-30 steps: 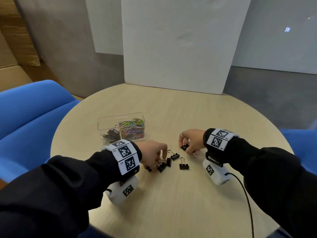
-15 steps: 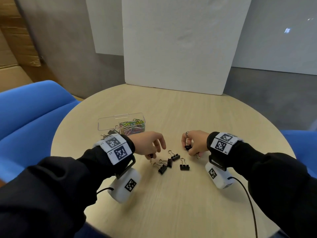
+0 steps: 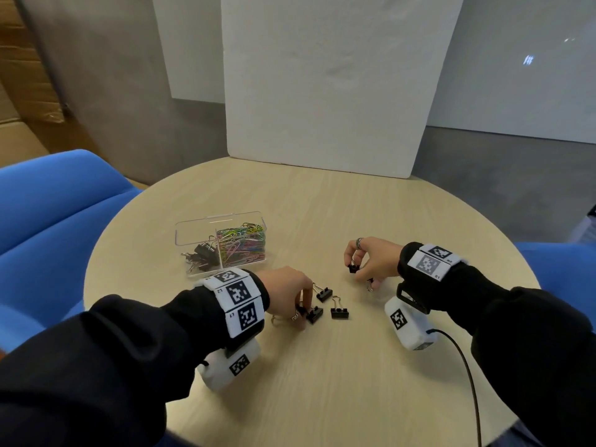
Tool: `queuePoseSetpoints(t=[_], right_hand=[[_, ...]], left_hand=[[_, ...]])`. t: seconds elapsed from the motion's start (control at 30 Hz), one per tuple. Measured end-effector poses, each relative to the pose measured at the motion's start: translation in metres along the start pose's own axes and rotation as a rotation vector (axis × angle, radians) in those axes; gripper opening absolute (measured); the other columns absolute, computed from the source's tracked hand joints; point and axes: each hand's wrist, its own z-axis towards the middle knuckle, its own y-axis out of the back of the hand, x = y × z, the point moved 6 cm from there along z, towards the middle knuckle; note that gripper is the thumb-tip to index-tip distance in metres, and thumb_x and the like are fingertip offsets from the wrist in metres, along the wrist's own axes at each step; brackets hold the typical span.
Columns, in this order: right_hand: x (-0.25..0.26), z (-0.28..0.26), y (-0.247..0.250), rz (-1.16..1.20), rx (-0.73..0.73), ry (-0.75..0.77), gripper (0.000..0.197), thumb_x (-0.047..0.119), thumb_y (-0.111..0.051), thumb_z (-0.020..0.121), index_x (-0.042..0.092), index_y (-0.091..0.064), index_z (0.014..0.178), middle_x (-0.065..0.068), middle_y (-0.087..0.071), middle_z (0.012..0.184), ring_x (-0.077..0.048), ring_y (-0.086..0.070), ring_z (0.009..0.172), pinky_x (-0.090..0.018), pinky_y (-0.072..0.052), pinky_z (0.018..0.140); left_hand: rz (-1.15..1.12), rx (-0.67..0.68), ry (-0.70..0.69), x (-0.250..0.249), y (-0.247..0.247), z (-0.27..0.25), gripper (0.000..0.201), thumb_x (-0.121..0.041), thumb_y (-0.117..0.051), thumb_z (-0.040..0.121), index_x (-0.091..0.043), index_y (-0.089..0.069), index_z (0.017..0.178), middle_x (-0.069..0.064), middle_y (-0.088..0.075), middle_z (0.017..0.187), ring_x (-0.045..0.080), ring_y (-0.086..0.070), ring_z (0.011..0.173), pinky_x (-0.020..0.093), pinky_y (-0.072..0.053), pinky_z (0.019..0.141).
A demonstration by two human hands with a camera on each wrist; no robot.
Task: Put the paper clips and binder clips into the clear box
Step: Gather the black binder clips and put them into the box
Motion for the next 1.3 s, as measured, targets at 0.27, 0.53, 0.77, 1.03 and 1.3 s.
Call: queuePoseSetpoints(t=[0.27, 0.53, 0.77, 1.03, 1.3], right_hand=[[-0.002, -0.008, 0.001, 0.04, -0.012, -0.008, 0.025, 0.0, -0.063, 0.077, 0.022, -0.054, 0.085, -0.007, -0.049, 0.099, -0.018, -0.056, 0.054, -0.029, -0.054, 0.061], [0.02, -0.02, 0.02, 0.208, -0.084, 0.087, 0.026, -0.002, -0.061, 0.077, 0.023, -0.057, 0.085, -0.001, -0.051, 0.091, -0.022, -0.058, 0.076, -0.038, -0.058, 0.077], [0.036, -0.025, 0.028, 0.308, -0.123, 0.152, 0.028, -0.004, -0.06, 0.077, 0.022, -0.058, 0.085, -0.003, -0.052, 0.092, -0.016, -0.056, 0.068, -0.038, -0.057, 0.076], [0.047, -0.022, 0.019, 0.306, -0.107, 0.173, 0.028, -0.005, -0.059, 0.077, 0.022, -0.058, 0.083, -0.003, -0.052, 0.092, -0.017, -0.056, 0.067, -0.039, -0.057, 0.076], [0.113, -0.024, 0.03, 0.393, -0.136, 0.369, 0.03, -0.01, -0.058, 0.078, 0.02, -0.057, 0.084, -0.009, -0.048, 0.097, -0.011, -0.056, 0.062, -0.036, -0.056, 0.069]], left_hand=[[-0.095, 0.005, 0.018, 0.007, 0.003, -0.005, 0.045, -0.005, -0.056, 0.085, -0.015, -0.043, 0.126, 0.003, -0.062, 0.115, 0.014, -0.051, 0.086, 0.025, -0.044, 0.072], [-0.853, -0.192, -0.056, 0.028, 0.039, -0.024, 0.035, 0.009, -0.055, 0.08, -0.017, -0.067, 0.1, -0.003, -0.053, 0.087, 0.009, -0.048, 0.063, 0.024, -0.043, 0.067], [-1.329, -0.329, -0.112, 0.033, 0.052, -0.028, 0.04, 0.016, -0.038, 0.087, -0.011, -0.067, 0.082, 0.004, -0.047, 0.07, 0.005, -0.042, 0.055, 0.009, -0.036, 0.047], [-1.719, -0.344, 0.072, 0.057, 0.039, -0.02, 0.037, 0.014, -0.033, 0.089, -0.008, -0.064, 0.09, 0.005, -0.049, 0.08, 0.013, -0.053, 0.072, 0.012, -0.041, 0.041], [-2.146, -0.245, 0.165, 0.081, 0.027, -0.019, 0.03, 0.007, -0.027, 0.093, 0.009, -0.056, 0.101, 0.02, -0.055, 0.094, 0.025, -0.056, 0.085, 0.027, -0.059, 0.055]])
